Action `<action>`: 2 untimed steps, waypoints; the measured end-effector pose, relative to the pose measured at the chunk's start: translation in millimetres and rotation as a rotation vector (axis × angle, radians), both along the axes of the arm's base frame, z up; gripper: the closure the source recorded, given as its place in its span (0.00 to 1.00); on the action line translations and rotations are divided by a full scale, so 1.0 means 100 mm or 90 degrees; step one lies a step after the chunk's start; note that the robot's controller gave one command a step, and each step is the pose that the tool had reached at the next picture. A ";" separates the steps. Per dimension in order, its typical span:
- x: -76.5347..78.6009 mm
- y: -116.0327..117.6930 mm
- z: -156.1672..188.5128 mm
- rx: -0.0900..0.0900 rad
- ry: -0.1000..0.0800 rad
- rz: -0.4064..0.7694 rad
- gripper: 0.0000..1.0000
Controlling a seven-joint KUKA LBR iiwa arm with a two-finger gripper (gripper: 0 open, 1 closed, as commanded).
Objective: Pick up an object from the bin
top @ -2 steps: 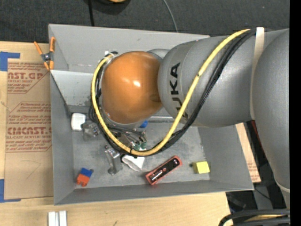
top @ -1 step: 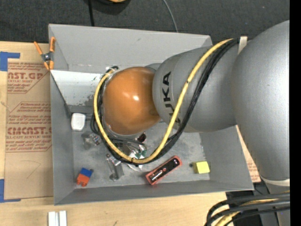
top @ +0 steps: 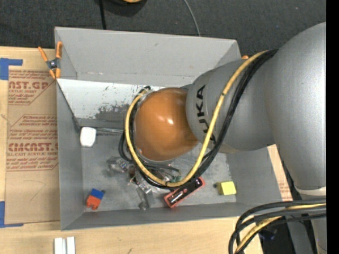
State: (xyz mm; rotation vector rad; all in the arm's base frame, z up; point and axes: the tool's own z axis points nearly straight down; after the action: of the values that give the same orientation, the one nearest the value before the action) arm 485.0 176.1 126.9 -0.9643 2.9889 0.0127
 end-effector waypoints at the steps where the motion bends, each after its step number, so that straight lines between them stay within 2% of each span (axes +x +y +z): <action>1: -0.01 -0.32 -0.37 0.002 -0.007 0.046 0.00; 2: 0.03 -0.74 -0.34 0.002 -0.001 0.019 0.00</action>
Offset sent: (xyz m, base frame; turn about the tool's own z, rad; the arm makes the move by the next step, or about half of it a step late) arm 0.0070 -0.0907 -0.0184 -0.0044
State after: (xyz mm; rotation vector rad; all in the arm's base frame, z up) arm 488.5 101.9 93.3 -1.0076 2.9723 0.0158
